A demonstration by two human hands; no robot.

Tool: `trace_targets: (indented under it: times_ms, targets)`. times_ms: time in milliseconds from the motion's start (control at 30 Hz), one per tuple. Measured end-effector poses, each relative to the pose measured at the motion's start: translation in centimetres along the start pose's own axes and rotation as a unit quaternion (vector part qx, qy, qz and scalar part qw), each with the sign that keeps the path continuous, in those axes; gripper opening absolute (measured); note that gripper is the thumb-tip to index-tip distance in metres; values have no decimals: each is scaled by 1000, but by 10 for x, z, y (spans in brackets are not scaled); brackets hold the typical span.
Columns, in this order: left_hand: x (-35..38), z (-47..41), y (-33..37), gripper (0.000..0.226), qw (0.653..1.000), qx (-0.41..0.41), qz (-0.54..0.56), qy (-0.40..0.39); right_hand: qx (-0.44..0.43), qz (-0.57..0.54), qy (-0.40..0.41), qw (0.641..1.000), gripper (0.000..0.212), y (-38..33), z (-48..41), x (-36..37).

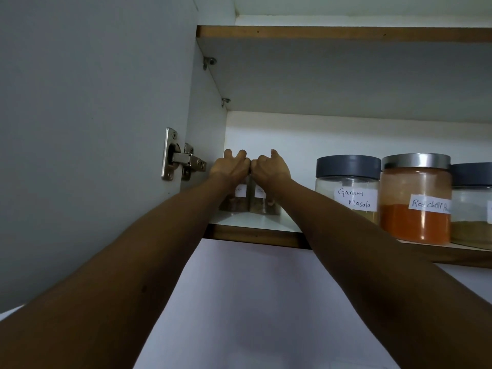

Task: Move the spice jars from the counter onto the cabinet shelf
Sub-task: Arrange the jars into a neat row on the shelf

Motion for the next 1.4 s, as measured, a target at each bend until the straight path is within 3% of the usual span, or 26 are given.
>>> trace_targets:
  times_ms: [300,600,800,867,1000,1100,1400]
  targets:
    - [0,4,0,59,1000,-5,-2,3,12,-8,-5,1000,50,-1,4,0]
    - [-1,6,1,50,1000,-5,0,16,28,-23,12,999,48,1,16,-5]
    - [3,5,-2,89,1000,-11,-25,-9,62,-5,8,998,73,10,20,-6]
    - [4,5,-3,90,999,-8,-36,-9,64,-7,5,998,77,9,21,-8]
    - [-11,8,0,58,998,3,-44,55,57,-14,9,998,83,8,26,-17]
    - [-29,12,2,36,994,-9,1,107,34,-14,37,999,66,8,34,-28]
    - [-68,36,-2,15,992,-26,20,124,-3,-21,121,992,27,11,75,-73]
Point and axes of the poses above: each hand's wrist, its own z-axis away from the middle knuckle, its own x-axis out of the palm, y = z × x, the point moved 8 cm from there along -z, towards the middle knuckle, and after that the axes turned 5 degrees about y, right-handed, at the moved point
